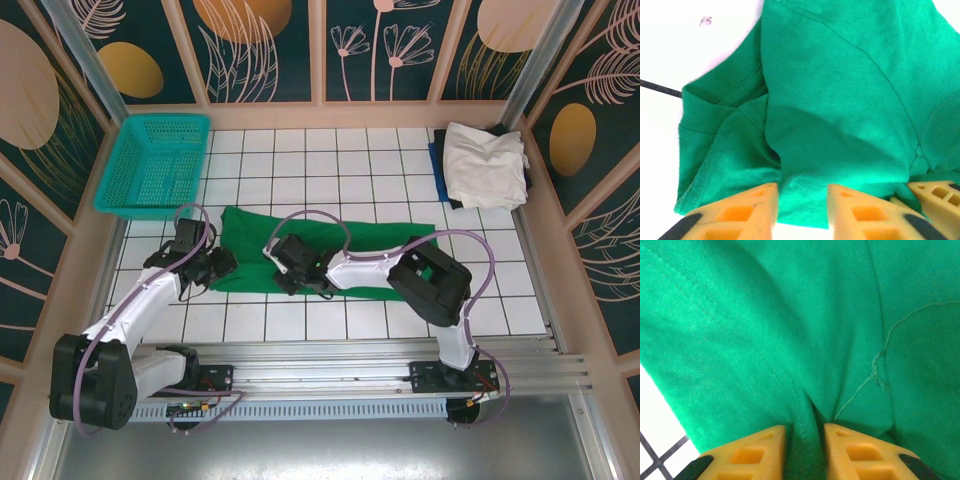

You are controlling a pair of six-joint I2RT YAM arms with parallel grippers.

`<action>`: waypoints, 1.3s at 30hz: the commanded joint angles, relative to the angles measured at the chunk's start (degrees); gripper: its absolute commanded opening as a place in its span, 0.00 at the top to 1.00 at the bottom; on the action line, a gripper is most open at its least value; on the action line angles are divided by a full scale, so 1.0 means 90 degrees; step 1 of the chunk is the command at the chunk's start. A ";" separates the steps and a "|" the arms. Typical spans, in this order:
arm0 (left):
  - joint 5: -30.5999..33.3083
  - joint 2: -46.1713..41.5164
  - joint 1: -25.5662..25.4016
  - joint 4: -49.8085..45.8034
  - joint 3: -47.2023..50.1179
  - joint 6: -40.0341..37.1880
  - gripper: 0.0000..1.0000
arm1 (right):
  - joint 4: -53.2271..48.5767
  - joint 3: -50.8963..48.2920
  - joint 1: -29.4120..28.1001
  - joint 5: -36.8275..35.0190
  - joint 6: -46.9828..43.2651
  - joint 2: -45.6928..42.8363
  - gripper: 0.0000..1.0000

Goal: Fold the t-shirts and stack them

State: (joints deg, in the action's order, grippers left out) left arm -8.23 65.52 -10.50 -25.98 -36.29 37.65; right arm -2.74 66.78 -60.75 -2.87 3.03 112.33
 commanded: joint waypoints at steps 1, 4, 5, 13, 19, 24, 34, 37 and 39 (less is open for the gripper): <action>0.0165 -0.0064 0.0015 -0.0102 -0.0064 0.0030 0.62 | -0.0118 -0.0202 -0.0037 0.0192 -0.0181 -0.0413 0.69; 0.0240 0.0023 0.0011 -0.0122 -0.0218 -0.0003 0.60 | -0.0110 -0.0341 -0.0035 0.0330 -0.0184 -0.0614 0.69; 0.0219 0.0103 0.0015 -0.0070 -0.0308 -0.0027 0.59 | -0.0133 -0.0391 -0.0031 0.0346 -0.0180 -0.0709 0.69; -0.0353 0.2078 -0.0031 0.0715 -0.1886 -0.0272 0.57 | 0.0078 -0.1091 0.0900 -0.0116 0.0575 -0.1751 0.59; -0.0253 0.3802 -0.0034 0.1060 -0.2611 -0.0374 0.58 | -0.0277 -0.1575 0.2485 -0.0396 0.1569 -0.1904 0.53; 0.0294 0.4331 -0.0010 0.1361 -0.2276 -0.0097 0.55 | -0.0562 -0.1916 0.3527 -0.0303 0.2069 -0.1963 0.50; 0.0955 0.4121 0.0093 0.1517 -0.1768 0.0253 0.51 | -0.0355 -0.2481 0.5329 0.0485 0.2212 -0.2076 0.41; 0.0953 0.4060 0.0093 0.1495 -0.1835 0.0289 0.48 | -0.0528 -0.2350 0.5722 0.0780 0.2100 -0.2005 0.39; 0.0936 0.3982 0.0092 0.1444 -0.1906 0.0304 0.46 | -0.0649 -0.2309 0.5754 0.0672 0.2018 -0.2160 0.37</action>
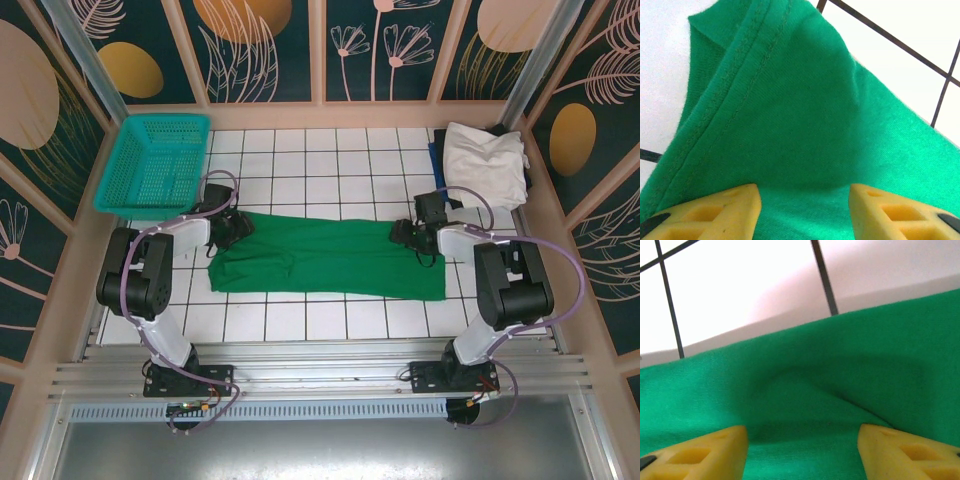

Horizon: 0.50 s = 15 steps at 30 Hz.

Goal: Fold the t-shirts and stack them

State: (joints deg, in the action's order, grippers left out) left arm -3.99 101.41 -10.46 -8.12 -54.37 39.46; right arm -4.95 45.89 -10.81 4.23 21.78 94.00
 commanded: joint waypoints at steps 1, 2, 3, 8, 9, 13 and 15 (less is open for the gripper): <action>0.0439 -0.0052 0.0089 -0.0560 0.0083 0.0099 0.42 | -0.0480 0.0023 0.0204 -0.0192 -0.0059 -0.0229 0.36; 0.0393 -0.0122 0.0088 -0.0581 0.0055 0.0100 0.39 | -0.0539 0.0017 0.0197 -0.0238 -0.0037 -0.0369 0.36; 0.0336 -0.0216 0.0089 -0.0559 0.0071 0.0106 0.39 | -0.0575 -0.0002 0.0178 -0.0293 -0.0020 -0.0497 0.35; 0.0317 -0.1093 -0.0072 -0.0667 0.0287 0.0046 0.30 | -0.1022 -0.0078 -0.0169 -0.1190 0.0032 -0.1164 0.33; 0.0344 -0.1236 -0.0109 -0.0758 0.0336 0.0012 0.29 | -0.0946 -0.0152 -0.0185 -0.1090 0.0022 -0.1246 0.32; 0.0668 -0.1901 -0.0337 -0.1076 0.0725 0.0066 0.26 | -0.0464 -0.0588 -0.0223 -0.0597 0.0055 -0.1264 0.32; 0.0684 -0.2173 -0.0575 -0.1114 0.0965 0.0195 0.25 | -0.0373 -0.0707 -0.0205 -0.0596 0.0108 -0.1137 0.32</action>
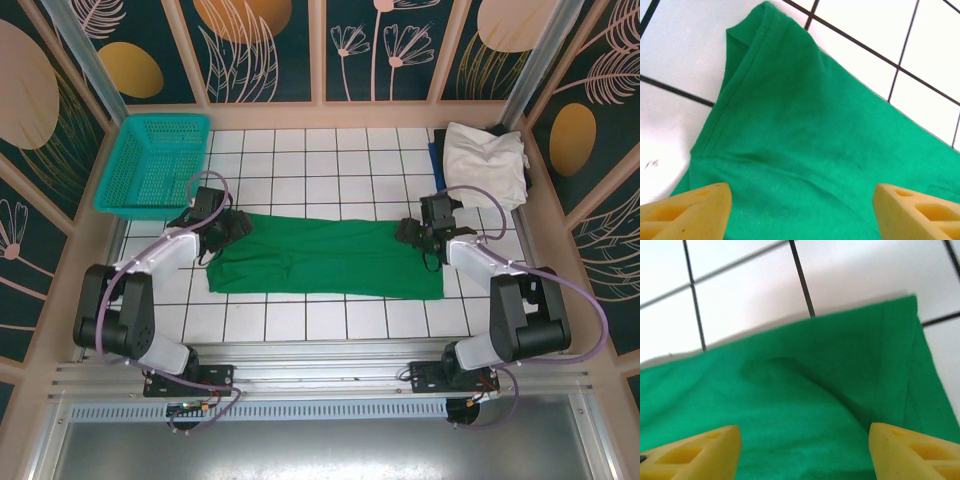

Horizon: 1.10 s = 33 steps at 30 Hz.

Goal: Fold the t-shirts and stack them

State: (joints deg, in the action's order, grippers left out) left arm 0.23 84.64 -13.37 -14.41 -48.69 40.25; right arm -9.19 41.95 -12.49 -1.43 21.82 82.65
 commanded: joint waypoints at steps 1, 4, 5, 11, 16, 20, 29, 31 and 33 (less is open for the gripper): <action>0.0155 -0.0374 -0.0393 -0.0383 0.0451 0.0171 0.25 | 0.0113 -0.0294 -0.0007 0.0000 0.0114 0.0179 0.32; -0.0070 -0.0503 -0.0734 -0.0152 0.0938 0.0414 0.28 | 0.0123 -0.0307 0.0127 -0.0087 0.0191 0.0334 0.32; -0.0162 -0.0530 -0.0760 -0.0017 0.1143 0.0490 0.29 | 0.0109 -0.0296 0.0178 -0.0114 0.0225 0.0364 0.32; -0.0293 -0.0365 -0.0763 0.0303 0.1806 0.0655 0.31 | 0.0005 -0.0306 0.0600 -0.0294 0.0266 0.0295 0.31; 0.0213 -0.0401 -0.0761 -0.0244 0.1406 0.0547 0.32 | -0.0087 -0.0214 0.0733 -0.0332 0.0126 0.0113 0.31; 0.0336 -0.0584 -0.0761 -0.0575 0.1055 0.0396 0.71 | 0.0025 -0.0309 0.0716 -0.0205 0.0123 -0.0075 0.31; 0.0187 -0.1117 -0.0761 -0.1345 0.0544 0.0093 1.00 | 0.0210 -0.0509 0.0724 0.0019 0.0134 -0.0268 0.31; 0.0221 -0.1210 -0.0761 -0.1576 0.0411 0.0046 0.96 | 0.0240 -0.0535 0.0724 0.0039 0.0154 -0.0360 0.31; 0.0284 -0.1312 -0.0762 -0.1779 0.0377 -0.0007 0.79 | 0.0309 -0.0599 0.0723 0.0115 0.0163 -0.0446 0.31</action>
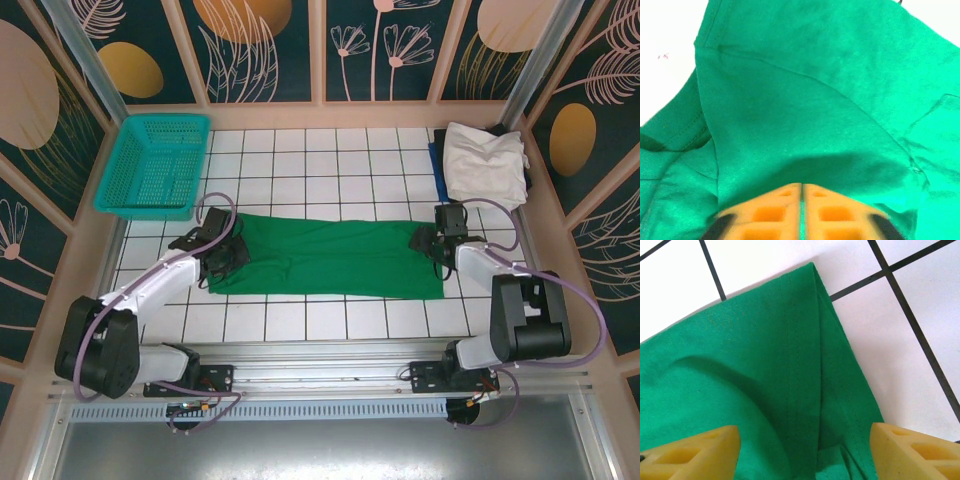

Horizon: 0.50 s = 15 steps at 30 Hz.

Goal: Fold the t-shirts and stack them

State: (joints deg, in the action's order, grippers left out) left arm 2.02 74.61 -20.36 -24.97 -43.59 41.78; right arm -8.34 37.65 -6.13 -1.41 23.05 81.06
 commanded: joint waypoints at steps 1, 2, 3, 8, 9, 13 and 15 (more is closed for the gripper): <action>0.0044 -0.0262 0.0002 -0.0644 -0.0162 -0.0181 0.78 | 0.0252 -0.0163 0.0017 0.0236 0.0027 -0.0309 0.31; -0.0014 -0.0377 -0.0080 -0.0638 -0.0072 -0.0188 0.76 | 0.0293 -0.0193 0.0014 0.0289 0.0032 -0.0350 0.31; -0.0068 -0.0470 -0.0209 -0.0611 0.0011 -0.0158 0.74 | 0.0318 -0.0223 0.0012 0.0336 0.0027 -0.0380 0.31; -0.0326 -0.0538 -0.1013 -0.0222 0.0658 0.0379 0.60 | 0.0453 -0.0289 0.0008 0.0551 0.0051 -0.0383 0.31; -0.0354 -0.0503 -0.1023 -0.0108 0.0767 0.0411 0.60 | 0.0479 -0.0286 0.0007 0.0574 0.0061 -0.0383 0.31; -0.0082 -0.0109 -0.1019 -0.0036 0.0650 0.0343 0.61 | 0.0508 -0.0268 0.0007 0.0635 0.0037 -0.0373 0.31; 0.0028 0.0220 -0.1019 -0.0006 0.0387 0.0227 0.61 | 0.0469 -0.0270 -0.0001 0.0607 0.0018 -0.0393 0.31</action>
State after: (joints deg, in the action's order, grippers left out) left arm 0.60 73.87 -29.58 -26.26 -37.43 43.99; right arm -5.13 35.83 -6.13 3.31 23.07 78.56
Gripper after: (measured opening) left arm 0.393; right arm 0.692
